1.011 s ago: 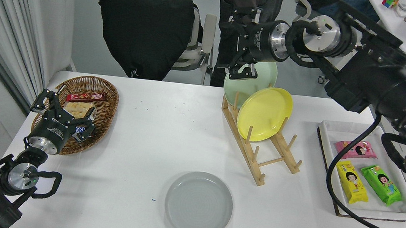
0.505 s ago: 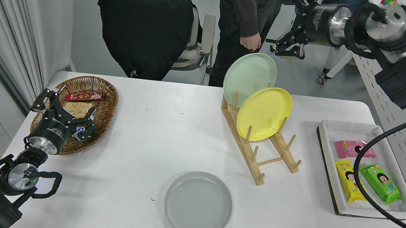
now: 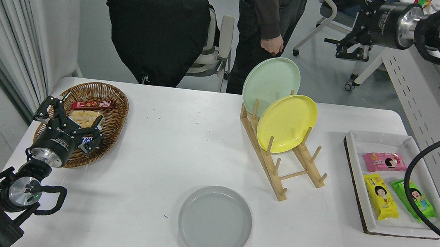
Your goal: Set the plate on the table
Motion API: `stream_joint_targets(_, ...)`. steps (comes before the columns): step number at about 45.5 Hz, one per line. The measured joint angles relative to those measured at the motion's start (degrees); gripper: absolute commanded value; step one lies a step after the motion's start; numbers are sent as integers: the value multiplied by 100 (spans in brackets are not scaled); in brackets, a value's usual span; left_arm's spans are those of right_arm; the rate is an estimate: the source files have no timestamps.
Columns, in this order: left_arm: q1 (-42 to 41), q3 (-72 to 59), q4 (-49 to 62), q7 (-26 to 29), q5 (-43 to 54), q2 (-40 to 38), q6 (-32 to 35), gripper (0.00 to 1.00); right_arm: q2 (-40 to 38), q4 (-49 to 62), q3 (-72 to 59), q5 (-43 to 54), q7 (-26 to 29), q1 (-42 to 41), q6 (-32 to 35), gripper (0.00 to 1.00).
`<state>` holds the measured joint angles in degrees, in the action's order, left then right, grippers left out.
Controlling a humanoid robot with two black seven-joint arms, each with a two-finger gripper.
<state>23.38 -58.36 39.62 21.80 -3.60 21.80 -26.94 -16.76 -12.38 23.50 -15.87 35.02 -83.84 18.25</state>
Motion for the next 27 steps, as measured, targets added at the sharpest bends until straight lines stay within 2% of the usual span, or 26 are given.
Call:
stream_joint_targets(12,0,0,0,0,0,0,0,98,-1,213,164,80,-32,345,95,99)
stream_joint_targets(27,0,-1,0,0,-1,0,0,98,18,458,1661,124,-302,872,152,99)
